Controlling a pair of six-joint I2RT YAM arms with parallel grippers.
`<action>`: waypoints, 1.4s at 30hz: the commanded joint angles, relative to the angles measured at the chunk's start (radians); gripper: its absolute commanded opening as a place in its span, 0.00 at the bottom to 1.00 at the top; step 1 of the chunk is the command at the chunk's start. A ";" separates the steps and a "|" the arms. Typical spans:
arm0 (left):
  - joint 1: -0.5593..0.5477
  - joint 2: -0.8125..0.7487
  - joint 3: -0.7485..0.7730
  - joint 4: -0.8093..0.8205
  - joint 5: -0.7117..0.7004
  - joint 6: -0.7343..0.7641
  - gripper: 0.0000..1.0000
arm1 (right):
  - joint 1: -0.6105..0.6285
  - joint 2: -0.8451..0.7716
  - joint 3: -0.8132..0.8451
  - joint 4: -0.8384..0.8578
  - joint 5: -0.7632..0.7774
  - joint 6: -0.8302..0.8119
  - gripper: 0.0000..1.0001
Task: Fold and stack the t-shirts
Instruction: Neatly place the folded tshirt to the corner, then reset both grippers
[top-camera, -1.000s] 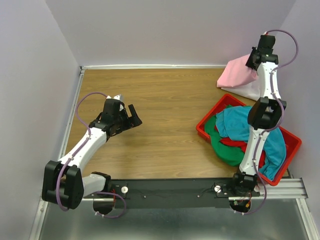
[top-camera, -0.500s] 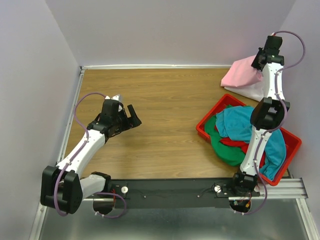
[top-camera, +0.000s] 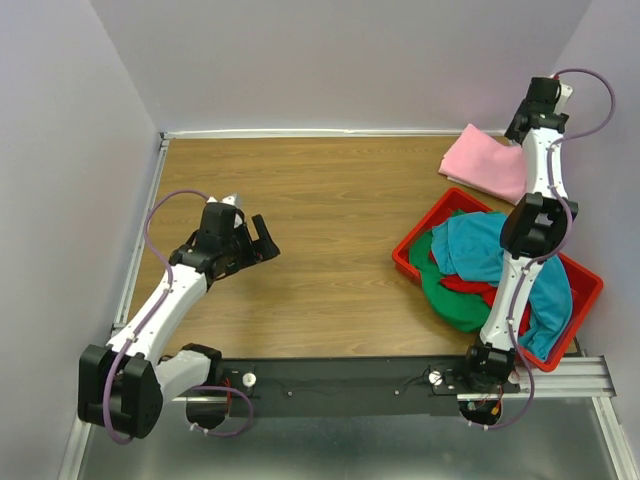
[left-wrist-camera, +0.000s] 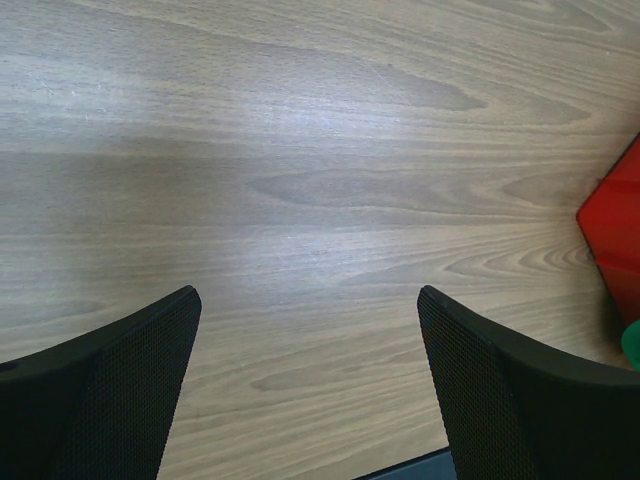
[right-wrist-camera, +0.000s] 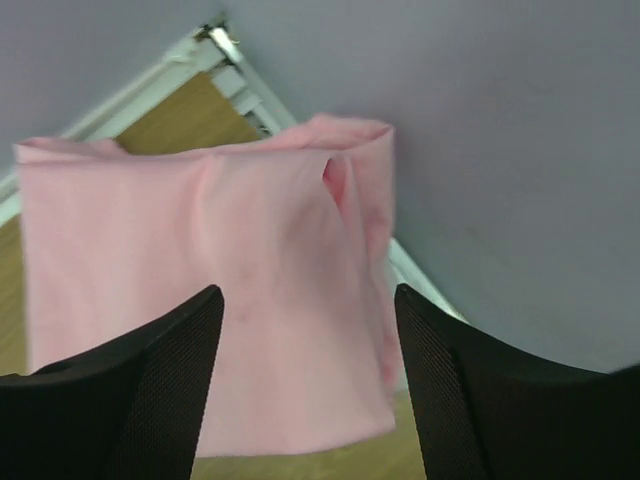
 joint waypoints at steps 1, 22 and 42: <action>0.006 -0.035 -0.004 -0.039 -0.025 0.004 0.97 | -0.009 -0.026 -0.061 0.022 0.213 0.028 0.78; 0.006 -0.159 -0.004 -0.008 -0.070 0.024 0.97 | 0.112 -0.604 -0.731 0.207 0.001 0.054 0.88; 0.006 -0.260 0.091 0.032 -0.188 0.132 0.97 | 0.586 -1.107 -1.273 0.210 -0.190 0.280 0.93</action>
